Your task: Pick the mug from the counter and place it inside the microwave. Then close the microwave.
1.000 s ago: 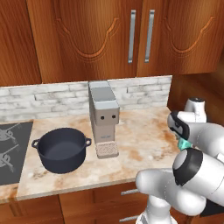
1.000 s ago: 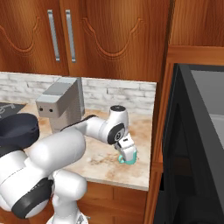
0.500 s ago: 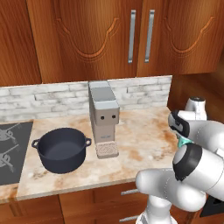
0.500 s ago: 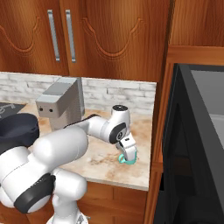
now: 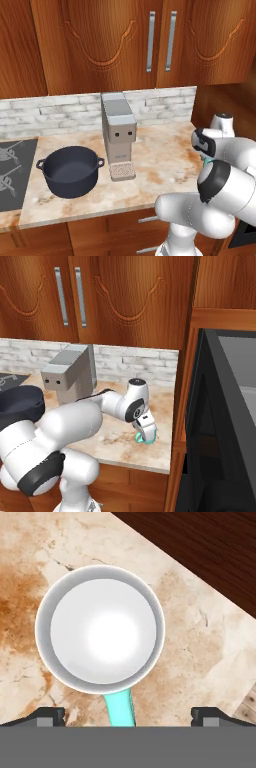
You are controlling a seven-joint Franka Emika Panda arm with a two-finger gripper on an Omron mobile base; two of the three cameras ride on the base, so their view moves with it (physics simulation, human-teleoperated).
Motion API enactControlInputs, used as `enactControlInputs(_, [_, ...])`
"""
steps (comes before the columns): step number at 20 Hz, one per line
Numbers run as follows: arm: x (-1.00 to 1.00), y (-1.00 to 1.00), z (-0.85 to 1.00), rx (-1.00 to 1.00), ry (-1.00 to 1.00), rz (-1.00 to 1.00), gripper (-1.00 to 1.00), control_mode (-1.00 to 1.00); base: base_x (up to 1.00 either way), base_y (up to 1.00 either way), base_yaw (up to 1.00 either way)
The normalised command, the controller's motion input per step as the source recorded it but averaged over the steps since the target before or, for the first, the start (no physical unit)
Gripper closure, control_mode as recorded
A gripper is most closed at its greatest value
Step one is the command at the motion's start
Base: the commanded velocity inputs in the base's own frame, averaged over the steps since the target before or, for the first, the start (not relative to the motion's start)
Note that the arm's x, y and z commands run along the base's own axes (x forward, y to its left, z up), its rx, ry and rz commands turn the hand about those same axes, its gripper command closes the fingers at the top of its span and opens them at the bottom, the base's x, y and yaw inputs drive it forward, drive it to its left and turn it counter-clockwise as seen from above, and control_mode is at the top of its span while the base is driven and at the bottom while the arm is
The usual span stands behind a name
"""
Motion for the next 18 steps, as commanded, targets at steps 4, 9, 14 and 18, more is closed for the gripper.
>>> enactControlInputs(4, [0.01, 0.00, -0.11, 0.00, 0.00, 0.00, -1.00, -1.00, 0.00, 0.00, 0.00])
enactControlInputs(9, [0.07, 0.00, -0.12, 0.00, 0.00, 0.00, -1.00, -1.00, 0.00, 0.00, 0.00])
enactControlInputs(14, [0.13, 0.00, -0.16, 0.00, 0.00, 0.00, -1.00, -1.00, 0.00, 0.00, 0.00])
enactControlInputs(18, [0.06, 0.00, -0.16, 0.00, 0.00, 0.00, -1.00, -1.00, 0.00, 0.00, 0.00])
